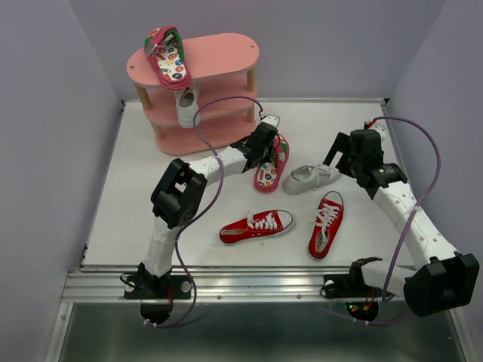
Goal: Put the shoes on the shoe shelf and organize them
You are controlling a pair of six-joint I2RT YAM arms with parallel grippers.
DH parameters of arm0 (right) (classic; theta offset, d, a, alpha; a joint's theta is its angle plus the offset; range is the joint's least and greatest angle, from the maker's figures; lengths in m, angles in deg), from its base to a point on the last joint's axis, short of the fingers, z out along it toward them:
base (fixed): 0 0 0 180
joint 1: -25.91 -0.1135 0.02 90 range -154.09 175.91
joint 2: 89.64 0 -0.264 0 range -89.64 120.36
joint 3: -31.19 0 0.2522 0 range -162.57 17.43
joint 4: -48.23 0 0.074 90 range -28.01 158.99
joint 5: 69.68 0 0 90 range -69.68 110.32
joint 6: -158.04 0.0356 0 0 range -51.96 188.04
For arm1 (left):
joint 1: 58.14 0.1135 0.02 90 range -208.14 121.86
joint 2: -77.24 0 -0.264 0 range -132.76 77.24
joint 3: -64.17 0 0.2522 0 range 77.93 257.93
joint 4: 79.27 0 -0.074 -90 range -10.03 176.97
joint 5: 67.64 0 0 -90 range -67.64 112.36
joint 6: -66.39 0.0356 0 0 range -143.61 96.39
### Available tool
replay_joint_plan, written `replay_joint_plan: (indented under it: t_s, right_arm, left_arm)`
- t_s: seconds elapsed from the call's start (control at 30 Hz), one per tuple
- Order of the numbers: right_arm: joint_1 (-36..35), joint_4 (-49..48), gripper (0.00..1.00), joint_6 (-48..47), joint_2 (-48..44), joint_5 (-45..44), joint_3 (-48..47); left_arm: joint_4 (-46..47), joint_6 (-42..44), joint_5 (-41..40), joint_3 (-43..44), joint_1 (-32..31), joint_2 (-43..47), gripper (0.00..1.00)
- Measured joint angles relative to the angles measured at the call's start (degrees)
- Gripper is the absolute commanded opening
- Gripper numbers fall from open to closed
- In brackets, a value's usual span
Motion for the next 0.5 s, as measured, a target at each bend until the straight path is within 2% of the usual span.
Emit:
replay_joint_plan:
  t_s: [0.33,0.5]
  right_arm:
    - [0.00,0.02,1.00,0.24,0.09,0.68,0.13]
    - [0.00,0.02,1.00,0.26,0.09,0.72,0.17]
  left_arm:
    - [-1.20,1.73,0.28,1.05,0.13,-0.35,0.00]
    - [-7.06,2.75,0.85,2.51,-0.96,2.73,0.00]
